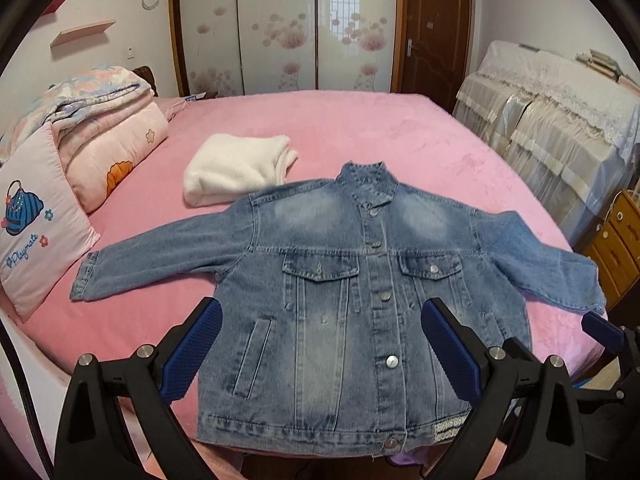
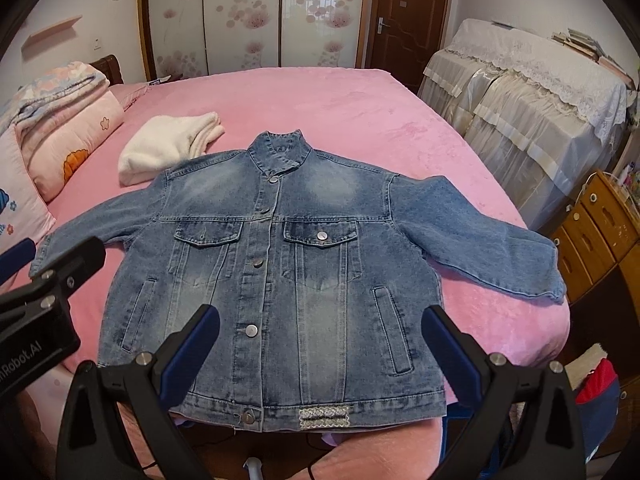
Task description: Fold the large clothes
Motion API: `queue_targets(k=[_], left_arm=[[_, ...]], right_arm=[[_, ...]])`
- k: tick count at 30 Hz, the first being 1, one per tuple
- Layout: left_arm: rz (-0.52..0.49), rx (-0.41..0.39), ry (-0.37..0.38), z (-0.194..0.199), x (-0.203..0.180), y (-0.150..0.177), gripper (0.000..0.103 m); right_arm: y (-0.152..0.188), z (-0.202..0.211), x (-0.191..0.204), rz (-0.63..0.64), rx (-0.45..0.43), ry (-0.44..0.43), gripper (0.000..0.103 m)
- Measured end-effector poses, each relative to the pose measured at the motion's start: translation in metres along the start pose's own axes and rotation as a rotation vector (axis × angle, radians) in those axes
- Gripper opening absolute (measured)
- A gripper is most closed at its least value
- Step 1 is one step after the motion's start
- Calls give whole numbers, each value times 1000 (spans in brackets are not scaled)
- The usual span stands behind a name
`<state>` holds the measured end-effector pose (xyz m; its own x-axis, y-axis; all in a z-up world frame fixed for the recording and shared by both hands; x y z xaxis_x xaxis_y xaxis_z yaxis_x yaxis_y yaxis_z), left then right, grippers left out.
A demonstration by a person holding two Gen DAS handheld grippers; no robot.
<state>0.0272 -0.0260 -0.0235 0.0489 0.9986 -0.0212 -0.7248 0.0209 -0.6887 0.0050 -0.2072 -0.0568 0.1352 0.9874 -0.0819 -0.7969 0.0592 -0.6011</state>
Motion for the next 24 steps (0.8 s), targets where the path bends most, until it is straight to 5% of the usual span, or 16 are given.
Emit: queue_targets(k=[24], left_arm=[[19,101,-14,-28,33,9,99]], right_arm=[[-11,-6,29,53,22,65,101]])
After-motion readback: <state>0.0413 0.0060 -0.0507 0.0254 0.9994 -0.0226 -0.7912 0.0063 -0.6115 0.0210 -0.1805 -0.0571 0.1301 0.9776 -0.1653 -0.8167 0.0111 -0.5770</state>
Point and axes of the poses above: each gripper's, at about its wrist camera, not at the fingertips, and z roughly against the way its jaws point, x to its left, y to its underside, the point moved 7 cm from there along -z, roughly the way its jaws point, and after that the axes turned 3 degrees about x, right-handed, at the moved point
